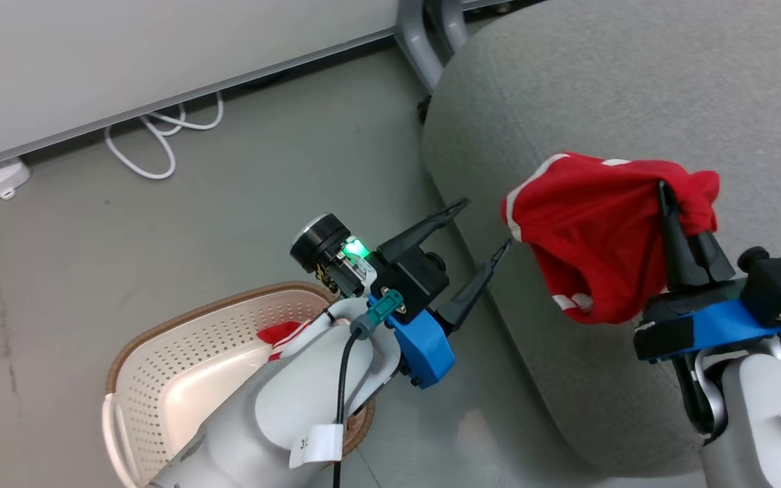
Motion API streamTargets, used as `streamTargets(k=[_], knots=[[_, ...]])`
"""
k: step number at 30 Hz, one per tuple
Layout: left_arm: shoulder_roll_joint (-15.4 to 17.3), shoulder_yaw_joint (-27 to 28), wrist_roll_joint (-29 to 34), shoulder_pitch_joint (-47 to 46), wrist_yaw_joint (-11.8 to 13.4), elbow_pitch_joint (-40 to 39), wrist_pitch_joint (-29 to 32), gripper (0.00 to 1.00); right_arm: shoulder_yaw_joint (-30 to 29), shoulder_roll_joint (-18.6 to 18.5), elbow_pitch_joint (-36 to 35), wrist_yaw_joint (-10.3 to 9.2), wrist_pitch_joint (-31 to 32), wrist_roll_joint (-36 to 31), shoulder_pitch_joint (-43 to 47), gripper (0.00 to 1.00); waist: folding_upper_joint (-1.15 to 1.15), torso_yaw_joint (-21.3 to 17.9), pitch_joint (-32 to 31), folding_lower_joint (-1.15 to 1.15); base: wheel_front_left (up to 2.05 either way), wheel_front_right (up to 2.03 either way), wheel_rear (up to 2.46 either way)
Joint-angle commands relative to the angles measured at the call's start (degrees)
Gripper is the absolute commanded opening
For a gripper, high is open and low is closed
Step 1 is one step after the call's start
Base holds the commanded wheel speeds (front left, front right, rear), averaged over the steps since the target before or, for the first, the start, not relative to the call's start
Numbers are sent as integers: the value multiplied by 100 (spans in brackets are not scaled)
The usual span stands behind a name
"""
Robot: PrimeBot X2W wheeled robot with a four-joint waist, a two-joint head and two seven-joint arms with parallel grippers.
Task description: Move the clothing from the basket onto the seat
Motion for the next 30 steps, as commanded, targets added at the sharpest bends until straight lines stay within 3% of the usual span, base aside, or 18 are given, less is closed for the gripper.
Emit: streamTargets(k=[1,10,18,30], knots=[[12,-32,32,29,-25,-46,-18,100,-103,44,-55,1,-21,11,134,0,0,-172,42,0,0,0,0],[21,-308,-3,65,-47,-99,-18,100,-434,162,-147,1,-22,30,388,0,0,-523,124,0,0,0,0],[19,-355,-40,-6,-52,-168,-17,100,-486,194,-204,1,-22,25,388,0,0,-590,185,0,0,0,0],[319,-138,108,-452,29,-417,-11,100,-907,-195,-829,1,-22,20,-1096,0,0,-553,1043,0,0,0,0]])
